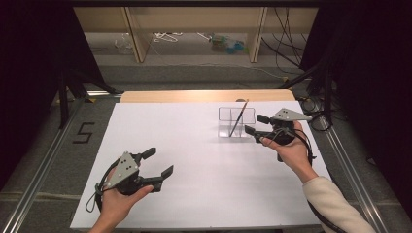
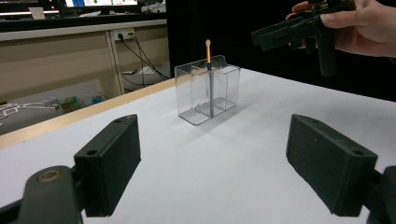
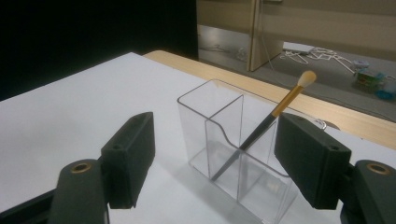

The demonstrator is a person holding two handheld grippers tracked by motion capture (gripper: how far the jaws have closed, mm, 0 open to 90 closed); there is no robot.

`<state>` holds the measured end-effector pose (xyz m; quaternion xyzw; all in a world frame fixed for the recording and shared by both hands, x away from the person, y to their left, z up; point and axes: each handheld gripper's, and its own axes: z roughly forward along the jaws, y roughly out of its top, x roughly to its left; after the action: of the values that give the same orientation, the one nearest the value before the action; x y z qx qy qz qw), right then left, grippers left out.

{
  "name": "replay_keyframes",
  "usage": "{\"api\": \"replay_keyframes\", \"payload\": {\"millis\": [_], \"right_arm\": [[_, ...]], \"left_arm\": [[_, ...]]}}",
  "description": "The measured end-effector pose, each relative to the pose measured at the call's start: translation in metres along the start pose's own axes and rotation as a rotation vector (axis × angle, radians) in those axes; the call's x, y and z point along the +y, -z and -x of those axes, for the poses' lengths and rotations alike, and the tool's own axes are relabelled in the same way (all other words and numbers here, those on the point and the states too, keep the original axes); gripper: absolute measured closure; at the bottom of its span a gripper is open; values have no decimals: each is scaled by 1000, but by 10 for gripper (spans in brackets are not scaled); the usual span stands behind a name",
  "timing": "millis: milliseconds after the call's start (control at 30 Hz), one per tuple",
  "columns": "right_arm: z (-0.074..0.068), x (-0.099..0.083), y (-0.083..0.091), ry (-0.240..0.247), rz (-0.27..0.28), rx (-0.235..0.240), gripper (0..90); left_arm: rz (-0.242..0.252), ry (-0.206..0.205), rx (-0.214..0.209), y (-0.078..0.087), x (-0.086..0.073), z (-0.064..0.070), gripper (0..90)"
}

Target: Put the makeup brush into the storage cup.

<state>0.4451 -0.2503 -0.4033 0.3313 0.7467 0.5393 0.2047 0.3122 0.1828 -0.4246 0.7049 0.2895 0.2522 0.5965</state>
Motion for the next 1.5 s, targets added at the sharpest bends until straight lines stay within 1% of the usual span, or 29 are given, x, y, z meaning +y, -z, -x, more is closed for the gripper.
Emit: {"api": "replay_keyframes", "payload": {"millis": [100, 167, 233, 300, 333, 433, 467, 567, 600, 633, 700, 733, 767, 833, 900, 1000, 1033, 1067, 1167, 1200, 1233, 1267, 1300, 1333, 1367, 1400, 1433, 1467, 1500], "right_arm": [[-3, -1, 6, -20, -30, 9, 299], [-3, -2, 7, -12, -14, 8, 299], [-4, -2, 10, -12, -29, 6, 299], [-4, -3, 12, -6, -25, 5, 299], [-4, -4, 13, -14, -24, 15, 298], [-5, -6, 17, -4, -6, 12, 297], [-6, -6, 18, -15, -11, 19, 296], [-6, -7, 23, -5, -19, 15, 294], [-7, -8, 25, -10, -18, 26, 293], [-7, -8, 27, -8, -24, 18, 293], [-8, -10, 28, -8, -7, 29, 292], [-8, -10, 30, -4, -12, 26, 291], [-8, -10, 33, -5, -22, 29, 290], [-9, -12, 35, -7, -7, 44, 290], [-10, -12, 39, 0, -23, 39, 290], [-11, -15, 41, 10, 11, 43, 289], [-12, -15, 43, -2, 0, 53, 288], [-12, -16, 45, 5, -11, 47, 287], [-15, -19, 47, 3, -6, 54, 287], [-16, -19, 49, 10, -20, 54, 287], [-18, -21, 49, 4, 4, 63, 288], [-18, -21, 52, 10, -20, 70, 287], [-19, -21, 52, 12, -8, 63, 285], [-20, -22, 54, 12, -15, 66, 283], [-21, -22, 55, 10, -11, 67, 283], [-23, -23, 56, 9, 6, 66, 283], [-24, -23, 59, 13, -9, 78, 283], [-24, -24, 59, 20, 12, 69, 283], [-26, -25, 60, 13, 4, 83, 281]], "left_arm": [[1, -4, 0, 0, 0, -1, 175], [0, -1, 2, 0, 0, -1, 175], [-1, -12, 1, 0, 0, -2, 174], [-1, -12, 1, 0, 0, -2, 174], [0, 2, 2, 0, 0, -1, 174], [-1, -1, 2, 0, 0, -1, 175], [-1, -10, 2, 0, 0, -2, 174], [-1, -10, 2, 0, 0, -2, 174], [-1, -13, 0, 0, 0, -2, 174], [-1, 2, 3, 0, 0, -1, 174], [-1, 0, 3, 0, 0, -1, 174], [-1, -12, 2, 0, 0, -2, 174], [-1, -10, 3, 0, 0, -2, 174], [-1, -14, 2, 1, 0, -2, 174], [-2, -12, 2, 1, 0, -2, 174], [-2, -13, 3, 1, 0, -2, 174], [-1, -12, 4, 1, 0, -2, 174], [-1, -12, 4, 1, 0, -2, 174], [0, -10, 5, 1, 0, -2, 174], [1, -9, 5, 1, 0, -2, 174], [0, -9, 5, 1, 0, -2, 174], [0, -9, 5, 1, 0, -2, 174], [0, -9, 5, 1, 0, -2, 174], [0, -10, 6, 1, 0, -3, 174], [1, 2, 8, 1, 0, -2, 174], [1, -9, 7, 1, 0, -3, 174], [1, -10, 7, 1, 0, -3, 174], [2, -8, 8, 1, 0, -3, 174], [2, 1, 8, 1, 0, -2, 174]]}}
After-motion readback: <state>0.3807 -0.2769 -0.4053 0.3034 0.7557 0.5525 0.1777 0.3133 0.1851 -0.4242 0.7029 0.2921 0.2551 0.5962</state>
